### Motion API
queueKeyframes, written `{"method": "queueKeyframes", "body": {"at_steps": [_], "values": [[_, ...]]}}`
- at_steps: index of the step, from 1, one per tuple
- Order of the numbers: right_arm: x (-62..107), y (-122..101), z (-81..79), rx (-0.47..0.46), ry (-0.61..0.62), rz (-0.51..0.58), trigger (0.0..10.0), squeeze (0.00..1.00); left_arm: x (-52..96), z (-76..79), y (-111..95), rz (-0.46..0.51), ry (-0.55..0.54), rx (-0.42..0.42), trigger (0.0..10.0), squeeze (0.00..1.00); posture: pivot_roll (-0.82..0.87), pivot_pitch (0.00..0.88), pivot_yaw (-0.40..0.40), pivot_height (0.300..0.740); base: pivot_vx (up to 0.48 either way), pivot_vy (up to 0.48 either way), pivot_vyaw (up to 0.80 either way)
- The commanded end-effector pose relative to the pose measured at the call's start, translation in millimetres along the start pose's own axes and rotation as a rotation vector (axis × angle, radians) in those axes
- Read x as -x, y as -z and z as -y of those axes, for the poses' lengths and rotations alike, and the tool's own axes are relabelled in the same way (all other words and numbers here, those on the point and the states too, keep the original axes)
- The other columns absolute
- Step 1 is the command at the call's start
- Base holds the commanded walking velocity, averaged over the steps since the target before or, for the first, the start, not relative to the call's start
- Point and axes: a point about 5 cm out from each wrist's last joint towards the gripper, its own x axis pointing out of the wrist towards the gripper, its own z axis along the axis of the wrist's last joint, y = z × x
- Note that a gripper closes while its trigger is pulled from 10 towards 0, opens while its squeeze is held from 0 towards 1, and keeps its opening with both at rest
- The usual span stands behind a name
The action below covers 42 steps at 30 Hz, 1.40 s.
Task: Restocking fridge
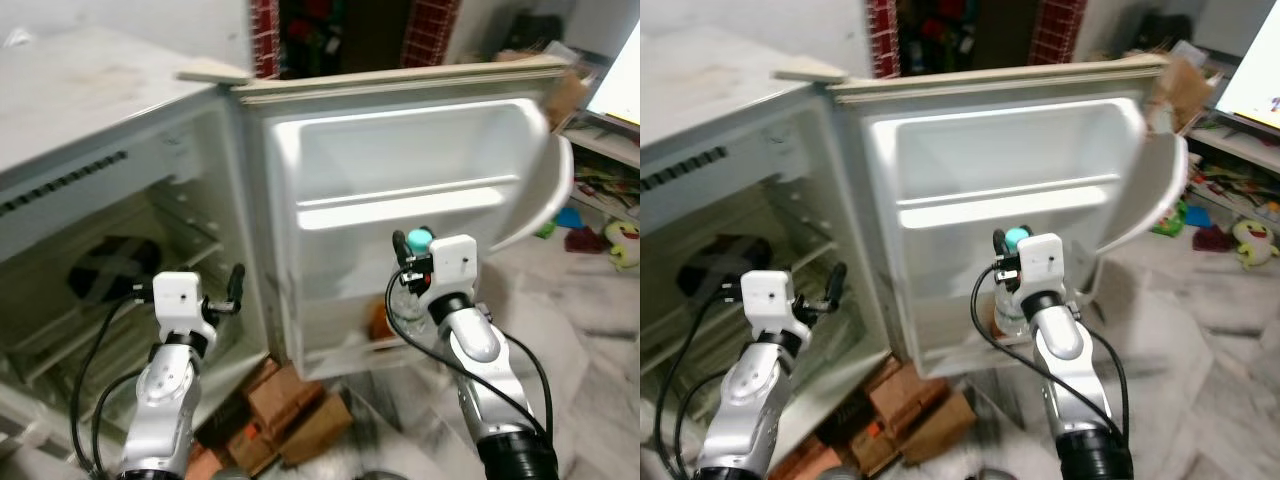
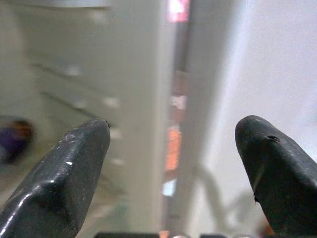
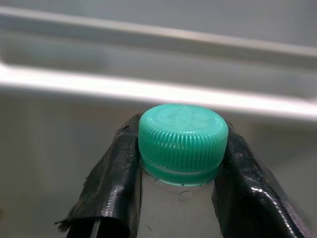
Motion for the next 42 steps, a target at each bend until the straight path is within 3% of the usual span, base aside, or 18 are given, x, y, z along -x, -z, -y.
{"method": "queueKeyframes", "body": {"at_steps": [1,20,36,42], "values": [[-2.6,-4.2,0.7,0.000,0.008,0.013,10.0,0.00,-0.4,1.1,-3.7,0.011,0.018,-0.011,10.0,0.00,0.04,0.000,-0.004,0.740,0.000,0.000,0.00],[-2.8,-4.6,-9.9,-0.072,-0.032,0.021,10.0,0.00,2.8,-8.3,-3.6,-0.007,-0.003,-0.033,10.0,0.00,0.05,0.000,0.013,0.740,0.000,0.000,0.00],[-4.1,-6.0,-11.4,-0.082,-0.028,0.031,10.0,0.00,2.4,-9.4,-6.5,-0.005,0.004,-0.053,10.0,0.00,0.05,0.005,0.021,0.636,0.000,0.000,0.00],[-5.6,-7.3,-10.6,-0.078,-0.021,0.032,10.0,0.00,1.0,-13.6,-10.0,0.012,-0.014,-0.075,10.0,0.00,0.05,0.015,0.024,0.636,0.000,0.000,0.00]]}}
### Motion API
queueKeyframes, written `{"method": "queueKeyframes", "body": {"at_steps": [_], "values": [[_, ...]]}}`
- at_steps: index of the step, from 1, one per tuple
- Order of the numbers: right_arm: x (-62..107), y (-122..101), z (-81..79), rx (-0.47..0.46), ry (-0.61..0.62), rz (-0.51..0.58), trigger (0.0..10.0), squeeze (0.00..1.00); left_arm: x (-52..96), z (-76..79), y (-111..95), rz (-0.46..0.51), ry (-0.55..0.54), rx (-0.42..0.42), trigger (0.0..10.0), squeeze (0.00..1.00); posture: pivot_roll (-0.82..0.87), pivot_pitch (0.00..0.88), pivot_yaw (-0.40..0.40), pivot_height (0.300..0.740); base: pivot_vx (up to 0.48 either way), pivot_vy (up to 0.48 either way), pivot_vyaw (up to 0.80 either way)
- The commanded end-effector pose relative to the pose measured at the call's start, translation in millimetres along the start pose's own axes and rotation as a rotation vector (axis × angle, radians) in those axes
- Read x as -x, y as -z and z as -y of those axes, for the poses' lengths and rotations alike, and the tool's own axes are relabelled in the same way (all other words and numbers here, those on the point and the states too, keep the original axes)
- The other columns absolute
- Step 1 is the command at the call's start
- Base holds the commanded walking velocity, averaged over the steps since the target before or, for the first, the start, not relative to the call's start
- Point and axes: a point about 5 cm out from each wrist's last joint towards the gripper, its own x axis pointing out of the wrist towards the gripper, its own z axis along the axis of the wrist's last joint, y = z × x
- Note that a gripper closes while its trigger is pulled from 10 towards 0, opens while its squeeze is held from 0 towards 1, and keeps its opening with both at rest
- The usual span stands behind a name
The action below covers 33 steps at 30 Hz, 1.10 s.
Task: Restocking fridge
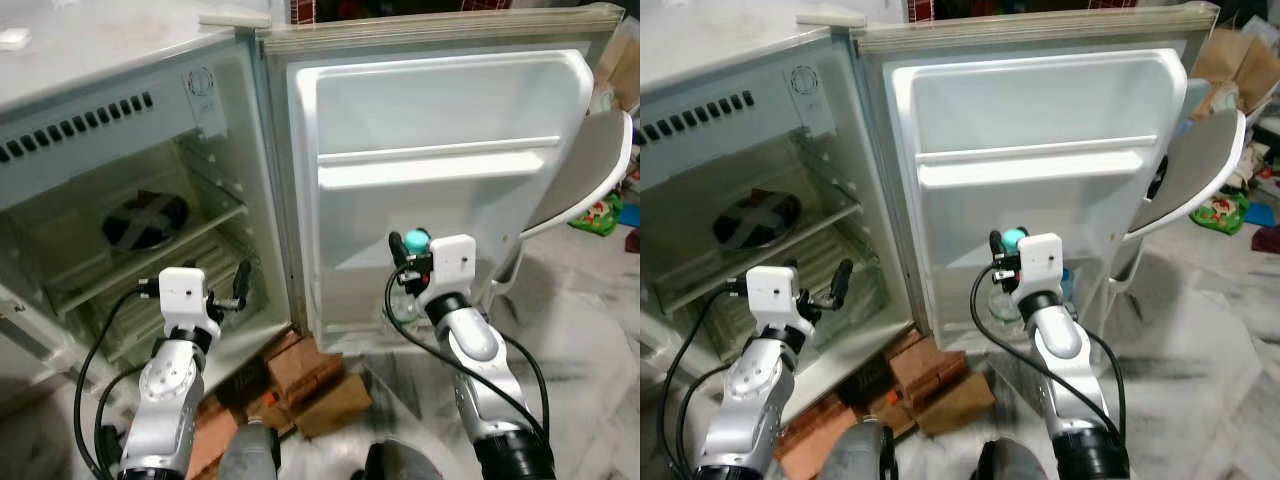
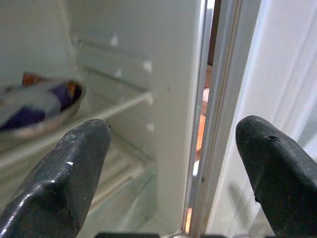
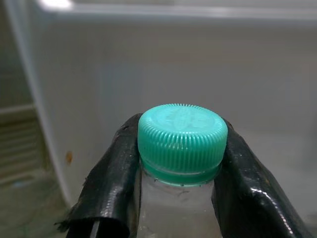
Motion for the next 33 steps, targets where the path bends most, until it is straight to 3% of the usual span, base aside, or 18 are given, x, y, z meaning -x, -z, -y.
{"method": "queueKeyframes", "body": {"at_steps": [1,20,33], "values": [[-3.9,-10.3,0.8,0.012,0.006,0.041,10.0,0.00,-0.3,-6.4,-2.8,0.004,-0.026,-0.027,10.0,0.00,0.05,0.018,0.026,0.636,0.000,0.000,0.00],[-3.3,-10.8,0.1,0.024,0.011,0.047,10.0,0.00,-0.3,-4.4,-5.3,0.007,0.000,-0.019,10.0,0.00,0.05,0.037,0.029,0.636,0.000,0.000,0.00],[-3.0,-11.1,-0.7,0.030,0.005,0.049,10.0,0.00,1.2,-2.3,-4.2,0.006,0.015,-0.015,10.0,0.00,0.05,0.037,0.029,0.636,0.321,0.205,0.00]]}}
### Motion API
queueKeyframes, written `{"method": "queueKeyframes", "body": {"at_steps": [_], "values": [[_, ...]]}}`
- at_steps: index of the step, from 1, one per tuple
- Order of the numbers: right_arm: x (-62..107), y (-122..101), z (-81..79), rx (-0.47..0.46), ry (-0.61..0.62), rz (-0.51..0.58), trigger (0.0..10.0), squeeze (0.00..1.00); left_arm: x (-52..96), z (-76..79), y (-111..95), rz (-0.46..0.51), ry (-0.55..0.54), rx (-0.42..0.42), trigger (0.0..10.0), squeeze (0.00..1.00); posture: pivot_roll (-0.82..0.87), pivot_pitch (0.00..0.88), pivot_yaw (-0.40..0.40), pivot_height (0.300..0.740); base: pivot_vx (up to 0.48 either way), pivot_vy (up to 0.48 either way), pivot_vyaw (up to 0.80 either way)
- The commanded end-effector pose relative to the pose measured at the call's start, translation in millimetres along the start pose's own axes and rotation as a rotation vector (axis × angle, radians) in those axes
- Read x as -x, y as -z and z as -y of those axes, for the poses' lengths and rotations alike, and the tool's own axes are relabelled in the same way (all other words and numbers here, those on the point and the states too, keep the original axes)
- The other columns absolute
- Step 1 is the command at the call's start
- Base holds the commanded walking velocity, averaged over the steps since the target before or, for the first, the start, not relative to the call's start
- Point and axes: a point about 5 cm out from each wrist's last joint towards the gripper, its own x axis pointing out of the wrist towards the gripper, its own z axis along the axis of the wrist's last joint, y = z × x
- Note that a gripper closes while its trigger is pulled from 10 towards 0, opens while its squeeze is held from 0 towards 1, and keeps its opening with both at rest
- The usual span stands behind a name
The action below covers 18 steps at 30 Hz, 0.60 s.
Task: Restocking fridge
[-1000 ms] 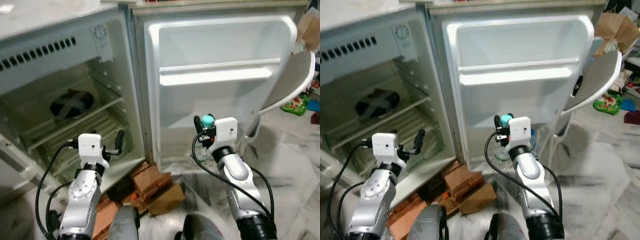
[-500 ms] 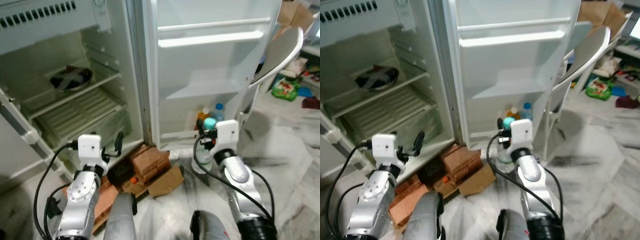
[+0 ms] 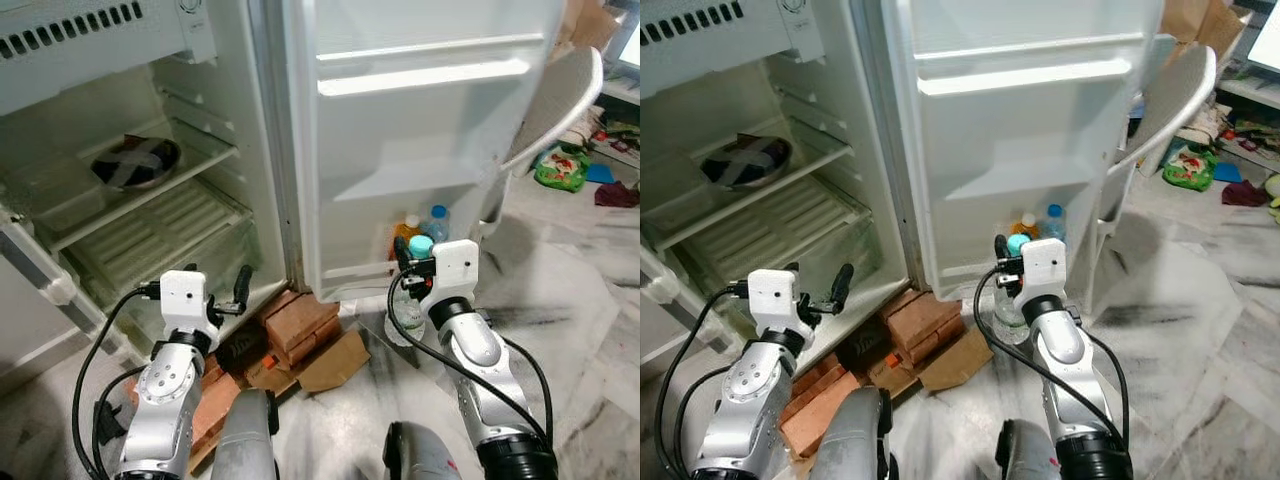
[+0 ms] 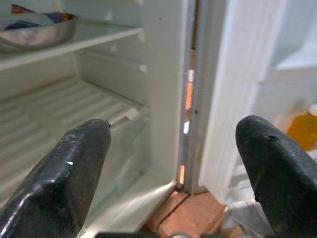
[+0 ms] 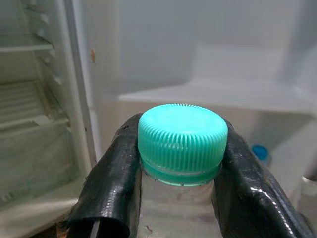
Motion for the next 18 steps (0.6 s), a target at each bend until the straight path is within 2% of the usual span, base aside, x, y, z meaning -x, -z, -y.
{"method": "queueKeyframes", "body": {"at_steps": [1,8,18], "values": [[-4.3,-13.6,-2.5,0.010,-0.013,0.061,10.0,0.00,0.0,-1.8,-4.6,0.019,-0.001,-0.008,10.0,0.00,0.05,0.036,0.029,0.636,0.330,0.244,0.00],[-4.2,-13.6,-2.8,0.011,-0.015,0.062,10.0,0.00,-0.1,-0.4,-4.3,0.019,0.005,-0.007,10.0,0.00,0.05,0.033,0.029,0.636,0.333,0.248,0.00],[-4.2,-13.9,-2.2,0.017,-0.018,0.063,10.0,0.00,-0.2,1.5,-3.4,0.014,0.011,-0.009,10.0,0.00,0.04,0.033,0.024,0.636,0.304,0.000,0.00]]}}
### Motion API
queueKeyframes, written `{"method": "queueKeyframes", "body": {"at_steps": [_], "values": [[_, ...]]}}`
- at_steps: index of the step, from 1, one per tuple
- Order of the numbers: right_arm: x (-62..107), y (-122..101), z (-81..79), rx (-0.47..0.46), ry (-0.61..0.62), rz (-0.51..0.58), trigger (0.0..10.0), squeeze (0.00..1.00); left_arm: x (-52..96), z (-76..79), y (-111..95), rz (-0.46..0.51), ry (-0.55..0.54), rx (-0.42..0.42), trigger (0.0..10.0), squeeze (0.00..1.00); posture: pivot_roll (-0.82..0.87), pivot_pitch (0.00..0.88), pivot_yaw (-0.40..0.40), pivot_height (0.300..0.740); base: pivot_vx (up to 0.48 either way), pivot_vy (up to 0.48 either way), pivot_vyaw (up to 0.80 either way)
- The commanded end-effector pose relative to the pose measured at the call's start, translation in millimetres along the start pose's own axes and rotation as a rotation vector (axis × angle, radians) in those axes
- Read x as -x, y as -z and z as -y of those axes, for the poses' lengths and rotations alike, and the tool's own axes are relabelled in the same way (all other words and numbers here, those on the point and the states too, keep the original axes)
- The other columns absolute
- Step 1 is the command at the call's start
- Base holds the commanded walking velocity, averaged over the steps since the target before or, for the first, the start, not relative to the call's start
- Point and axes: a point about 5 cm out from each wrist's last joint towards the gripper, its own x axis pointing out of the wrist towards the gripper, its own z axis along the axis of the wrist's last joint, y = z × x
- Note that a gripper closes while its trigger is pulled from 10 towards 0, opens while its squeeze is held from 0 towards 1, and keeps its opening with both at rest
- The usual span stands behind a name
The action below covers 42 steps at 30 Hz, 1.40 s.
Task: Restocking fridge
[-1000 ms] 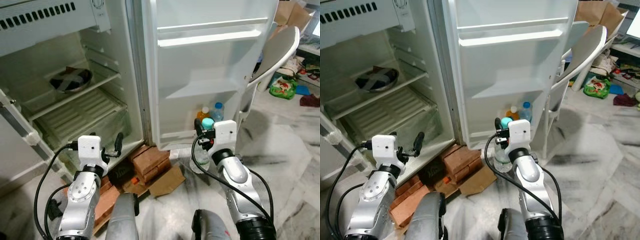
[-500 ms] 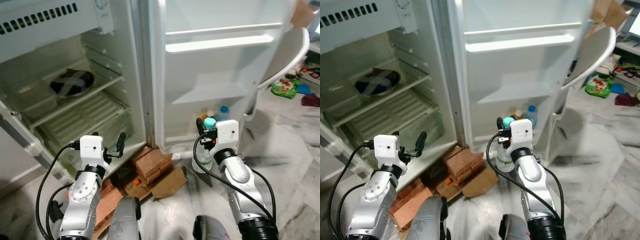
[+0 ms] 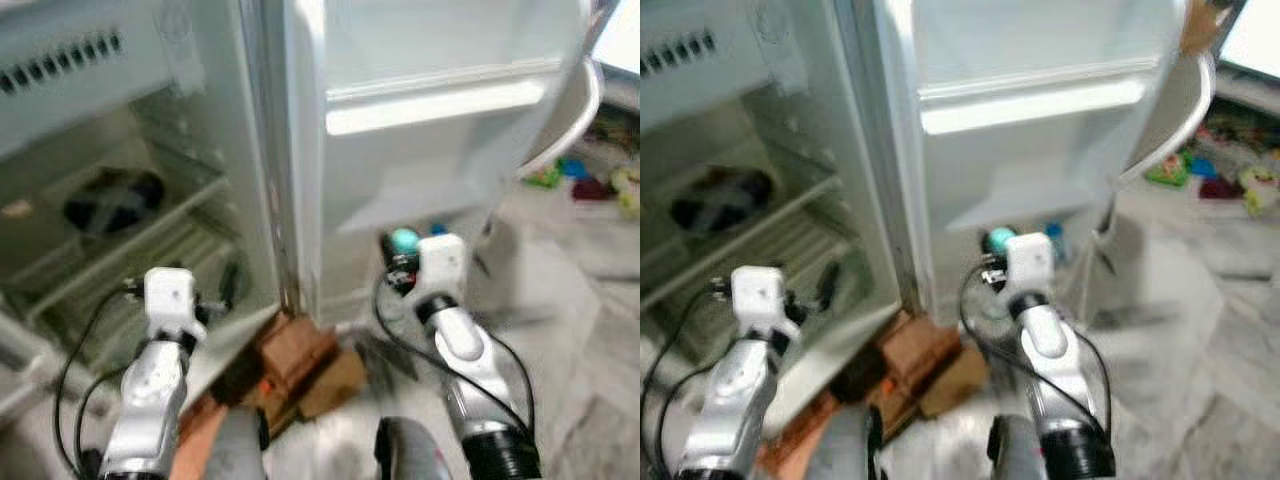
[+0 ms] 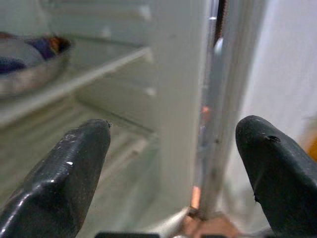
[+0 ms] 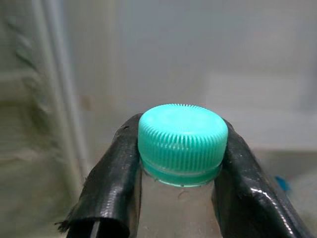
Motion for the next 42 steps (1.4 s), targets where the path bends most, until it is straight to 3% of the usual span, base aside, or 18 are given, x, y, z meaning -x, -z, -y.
{"method": "queueKeyframes", "body": {"at_steps": [1,37,42], "values": [[1.0,-7.9,13.5,0.034,0.033,0.030,10.0,0.00,-1.6,10.1,-2.2,0.011,0.030,0.010,10.0,0.00,0.04,0.034,0.024,0.636,0.270,0.000,0.00],[-0.4,-9.3,13.4,0.053,0.013,0.029,10.0,0.00,0.6,9.6,0.6,-0.002,-0.007,0.006,10.0,0.00,0.04,0.049,0.013,0.636,0.303,-0.045,0.00],[2.5,-7.7,9.2,0.028,-0.019,0.021,10.0,0.00,3.7,7.7,1.3,-0.008,-0.028,0.016,10.0,0.00,0.05,0.064,0.015,0.636,0.000,0.000,0.00]]}}
